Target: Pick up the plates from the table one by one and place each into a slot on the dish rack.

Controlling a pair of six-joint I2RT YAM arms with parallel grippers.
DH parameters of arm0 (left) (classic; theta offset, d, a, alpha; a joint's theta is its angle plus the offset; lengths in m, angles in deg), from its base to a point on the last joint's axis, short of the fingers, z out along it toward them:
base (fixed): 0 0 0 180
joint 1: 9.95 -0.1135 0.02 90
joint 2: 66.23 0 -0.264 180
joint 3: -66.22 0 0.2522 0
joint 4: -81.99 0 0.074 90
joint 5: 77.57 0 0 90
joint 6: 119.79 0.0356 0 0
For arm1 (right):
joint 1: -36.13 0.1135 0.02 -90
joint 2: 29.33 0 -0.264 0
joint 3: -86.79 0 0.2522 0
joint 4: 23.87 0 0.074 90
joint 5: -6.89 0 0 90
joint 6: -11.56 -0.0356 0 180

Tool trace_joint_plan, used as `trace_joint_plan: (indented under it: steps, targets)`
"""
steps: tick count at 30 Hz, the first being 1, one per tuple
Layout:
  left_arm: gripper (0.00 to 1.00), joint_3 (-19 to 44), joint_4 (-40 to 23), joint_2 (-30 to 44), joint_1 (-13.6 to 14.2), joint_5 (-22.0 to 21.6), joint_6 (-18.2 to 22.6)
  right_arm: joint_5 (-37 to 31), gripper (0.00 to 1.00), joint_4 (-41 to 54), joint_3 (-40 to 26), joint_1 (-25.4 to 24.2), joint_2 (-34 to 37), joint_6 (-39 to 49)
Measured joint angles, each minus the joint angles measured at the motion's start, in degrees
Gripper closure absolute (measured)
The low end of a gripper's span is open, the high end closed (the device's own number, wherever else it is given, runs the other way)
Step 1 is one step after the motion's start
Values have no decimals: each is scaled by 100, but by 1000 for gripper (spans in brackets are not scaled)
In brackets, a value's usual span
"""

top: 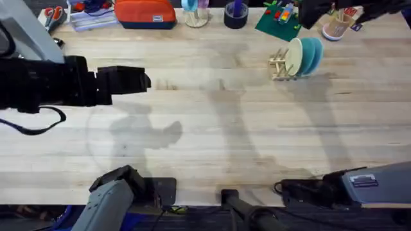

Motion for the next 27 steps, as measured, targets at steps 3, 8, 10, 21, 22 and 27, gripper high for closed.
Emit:
trace_joint_plan:
  steps: [3,8,10,21,22,27]
  targets:
    - [7,0,0,0,0,0,0,-1,9,143,2,0,-193,0]
    - [6,0,0,0,0,0,0,50,9,282,0,0,-520,0]
    - [6,0,0,0,0,0,0,143,9,329,0,0,-656,-1]
    - [8,0,0,0,0,0,0,368,10,713,0,0,-1118,-2]
    - [7,0,0,0,0,0,-2,370,10,752,0,0,-1144,-4]
    - [6,0,0,0,0,0,0,390,20,846,0,0,-1302,-2]
